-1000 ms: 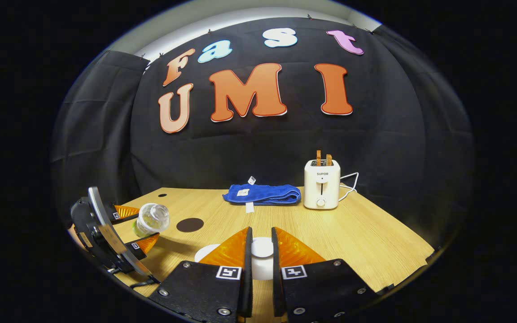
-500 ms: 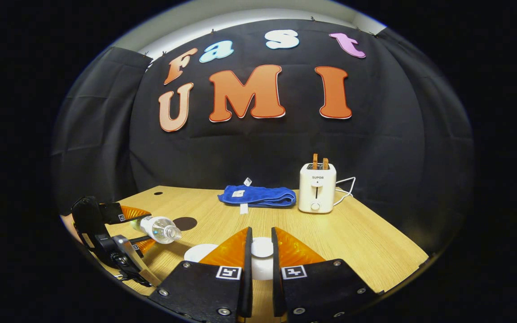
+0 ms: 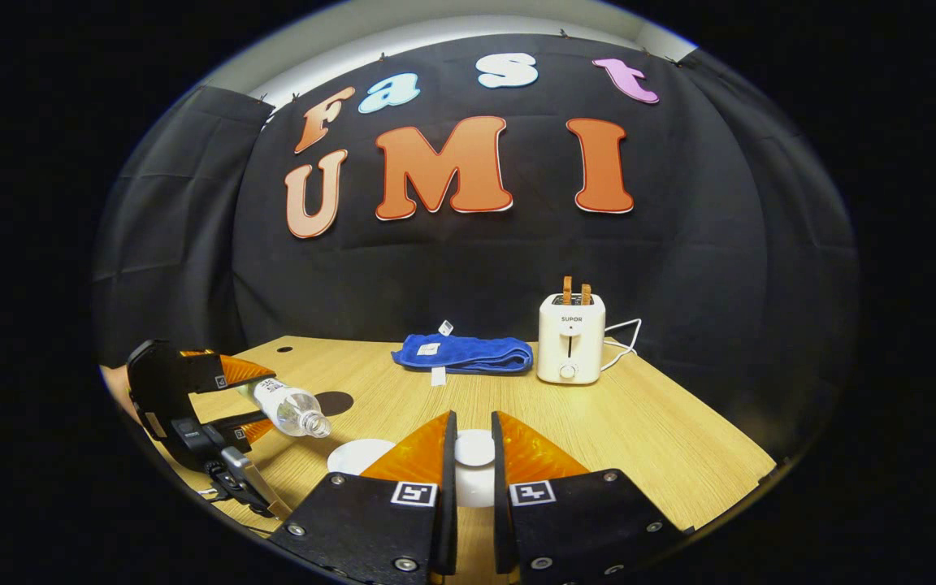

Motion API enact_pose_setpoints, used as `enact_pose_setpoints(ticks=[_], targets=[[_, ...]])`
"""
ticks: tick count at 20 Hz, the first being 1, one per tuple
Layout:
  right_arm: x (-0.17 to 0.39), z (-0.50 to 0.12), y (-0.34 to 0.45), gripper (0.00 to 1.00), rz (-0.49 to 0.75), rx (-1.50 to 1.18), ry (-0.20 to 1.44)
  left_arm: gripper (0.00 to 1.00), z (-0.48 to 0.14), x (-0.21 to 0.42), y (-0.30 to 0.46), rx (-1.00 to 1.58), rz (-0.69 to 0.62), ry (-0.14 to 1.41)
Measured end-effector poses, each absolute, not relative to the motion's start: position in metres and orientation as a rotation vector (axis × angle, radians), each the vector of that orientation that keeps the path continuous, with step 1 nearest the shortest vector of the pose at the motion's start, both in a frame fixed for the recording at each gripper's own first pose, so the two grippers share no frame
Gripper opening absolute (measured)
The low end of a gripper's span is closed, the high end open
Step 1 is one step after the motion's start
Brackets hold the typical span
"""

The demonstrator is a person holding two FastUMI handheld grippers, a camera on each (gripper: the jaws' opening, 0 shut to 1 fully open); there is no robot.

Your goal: Open the teacup lid with one hand, grasp the water bottle and pour water into the teacup with the other hand; after pouring, place the water bottle on the coaster and then close the teacup lid.

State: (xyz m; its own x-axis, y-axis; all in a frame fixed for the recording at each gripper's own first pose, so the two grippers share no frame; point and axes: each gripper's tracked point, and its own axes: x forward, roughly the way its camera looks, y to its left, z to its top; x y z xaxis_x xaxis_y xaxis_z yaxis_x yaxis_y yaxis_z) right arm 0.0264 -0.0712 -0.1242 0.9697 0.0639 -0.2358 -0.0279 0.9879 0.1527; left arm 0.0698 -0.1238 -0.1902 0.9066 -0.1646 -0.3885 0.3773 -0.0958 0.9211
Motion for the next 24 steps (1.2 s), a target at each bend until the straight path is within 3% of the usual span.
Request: enact_pose_setpoints(ticks=[7, 8, 9, 11, 12, 24], targets=[[0.025, -0.127, -0.069, 0.18, 0.053, 0.135, 0.244, 0.65, -0.175, 0.078, -0.122, 1.716, -0.447, 0.115], [0.025, -0.127, -0.069, 0.18, 0.052, 0.135, 0.245, 0.70, -0.174, 0.078, -0.121, 1.726, -0.449, 0.112], [0.024, -0.127, -0.070, 0.18, 0.051, 0.133, 0.243, 0.66, -0.174, 0.078, -0.122, 1.735, -0.449, 0.110], [0.023, -0.126, -0.071, 0.18, 0.048, 0.130, 0.238, 0.70, -0.173, 0.078, -0.127, 1.754, -0.454, 0.099], [0.023, -0.125, -0.071, 0.18, 0.048, 0.132, 0.238, 0.65, -0.171, 0.076, -0.128, 1.764, -0.456, 0.090], [0.016, -0.127, -0.082, 0.18, 0.035, 0.145, 0.238, 0.65, -0.169, 0.075, -0.149, 1.818, -0.497, 0.039]])
